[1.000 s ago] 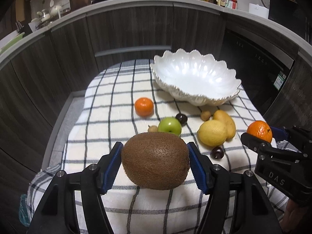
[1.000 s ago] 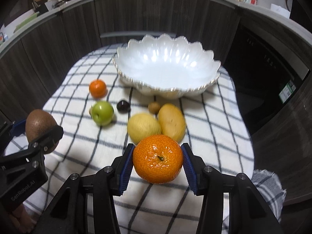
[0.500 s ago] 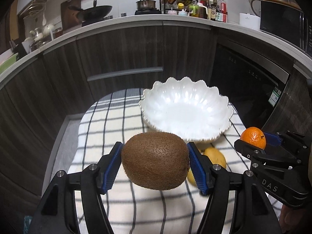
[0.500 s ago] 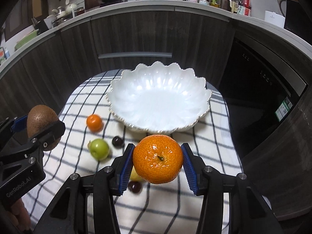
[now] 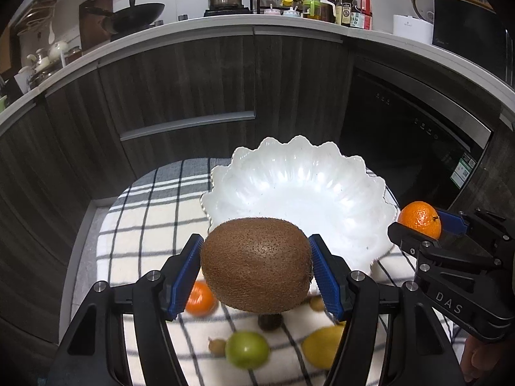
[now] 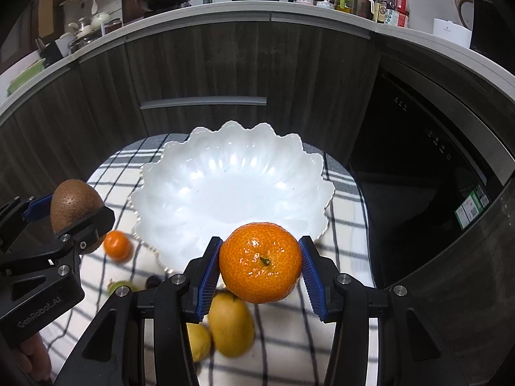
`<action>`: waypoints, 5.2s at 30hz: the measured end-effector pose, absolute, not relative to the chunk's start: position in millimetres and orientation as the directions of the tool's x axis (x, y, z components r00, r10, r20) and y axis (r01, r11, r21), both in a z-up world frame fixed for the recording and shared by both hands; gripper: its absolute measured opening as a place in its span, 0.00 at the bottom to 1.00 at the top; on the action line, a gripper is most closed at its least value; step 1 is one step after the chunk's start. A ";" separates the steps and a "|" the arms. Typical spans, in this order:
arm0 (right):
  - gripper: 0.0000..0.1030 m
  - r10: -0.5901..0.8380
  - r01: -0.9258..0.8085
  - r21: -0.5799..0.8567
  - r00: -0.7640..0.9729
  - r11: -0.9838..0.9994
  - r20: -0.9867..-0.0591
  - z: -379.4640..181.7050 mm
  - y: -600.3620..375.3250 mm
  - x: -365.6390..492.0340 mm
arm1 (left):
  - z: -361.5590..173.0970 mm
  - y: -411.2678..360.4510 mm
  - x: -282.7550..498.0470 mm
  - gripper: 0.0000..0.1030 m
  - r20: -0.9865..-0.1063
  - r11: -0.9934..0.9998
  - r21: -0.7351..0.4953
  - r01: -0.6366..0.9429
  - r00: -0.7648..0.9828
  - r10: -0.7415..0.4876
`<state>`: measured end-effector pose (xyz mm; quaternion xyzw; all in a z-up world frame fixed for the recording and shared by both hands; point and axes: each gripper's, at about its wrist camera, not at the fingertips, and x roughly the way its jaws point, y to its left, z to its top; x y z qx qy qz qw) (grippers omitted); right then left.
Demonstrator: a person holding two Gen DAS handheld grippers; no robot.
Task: Organize fruits
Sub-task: 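Lift the kiwi with the left tool while the right tool carries the tangerine over the bowl, then open both tools to drop the kiwi and tangerine into the bowl, then move both tools back toward the remaining fruit on the cloth, then grasp the green apple with the left tool while the right tool grasps the lemon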
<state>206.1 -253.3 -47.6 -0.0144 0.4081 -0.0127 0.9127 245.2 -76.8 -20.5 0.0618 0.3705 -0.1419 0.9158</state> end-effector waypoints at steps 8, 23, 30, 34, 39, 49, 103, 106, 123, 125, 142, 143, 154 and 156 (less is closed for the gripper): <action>0.47 -0.051 0.009 -0.059 0.642 0.998 -0.765 -63.7 -261.9 245.1 | -38.6 -90.6 282.8 0.63 -0.725 0.940 0.009 0.341 0.650 -0.229; 0.47 -0.058 0.019 -0.058 0.563 0.998 -0.824 -101.7 -272.6 271.7 | -75.7 -98.2 306.1 0.63 -0.790 0.937 -0.012 0.350 0.571 -0.223; 0.48 -0.055 0.025 -0.049 0.538 0.998 -0.841 -107.4 -273.3 274.2 | -85.1 -99.1 309.1 0.64 -0.818 0.938 0.007 0.348 0.541 -0.194; 0.49 -0.074 0.028 -0.070 0.543 0.997 -0.836 -104.7 -271.6 272.6 | -76.0 -98.0 305.4 0.83 -0.792 0.939 0.042 0.341 0.585 -0.177; 0.69 -0.126 0.061 -0.111 0.585 0.992 -0.801 -91.0 -270.8 268.0 | -61.5 -92.9 302.7 0.93 -0.757 0.949 0.112 0.295 0.644 -0.111; 0.80 -0.238 0.130 -0.205 0.671 0.970 -0.702 -54.7 -264.3 252.8 | -38.1 -83.2 291.4 0.97 -0.723 0.957 0.129 0.261 0.685 -0.089; 0.80 -0.159 0.111 -0.113 0.676 0.987 -0.720 -56.0 -219.6 135.7 | -48.7 -27.3 167.8 0.98 -0.693 0.981 0.123 0.150 0.720 -0.023; 0.80 -0.168 0.130 -0.109 0.676 0.986 -0.717 -63.8 -221.8 133.0 | -59.1 -27.9 168.0 0.98 -0.703 0.982 0.109 0.154 0.710 -0.034; 0.80 -0.192 0.148 -0.126 0.640 0.981 -0.744 -104.5 -223.5 132.1 | -109.0 -36.6 175.6 0.95 -0.733 0.981 0.104 0.161 0.679 -0.034; 0.80 -0.187 0.154 -0.115 0.631 0.981 -0.753 -108.1 -227.3 132.4 | -111.9 -39.9 174.9 0.95 -0.730 0.981 0.109 0.162 0.682 -0.032; 0.80 -0.196 0.168 -0.117 0.596 0.979 -0.779 -127.2 -236.5 138.7 | -133.1 -61.0 186.7 0.73 -0.727 0.968 0.122 0.220 0.683 -0.064; 0.80 -0.196 0.168 -0.118 0.595 0.979 -0.780 -127.6 -236.7 139.5 | -134.3 -61.8 187.9 0.71 -0.729 0.967 0.118 0.226 0.680 -0.070; 0.80 -0.199 0.168 -0.124 0.579 0.978 -0.791 -134.2 -237.6 142.3 | -148.9 -73.8 192.7 0.60 -0.759 0.953 0.112 0.282 0.643 -0.101; 0.80 -0.197 0.165 -0.123 0.579 0.979 -0.791 -134.0 -236.8 142.1 | -150.1 -76.2 191.4 0.60 -0.758 0.950 0.121 0.289 0.644 -0.100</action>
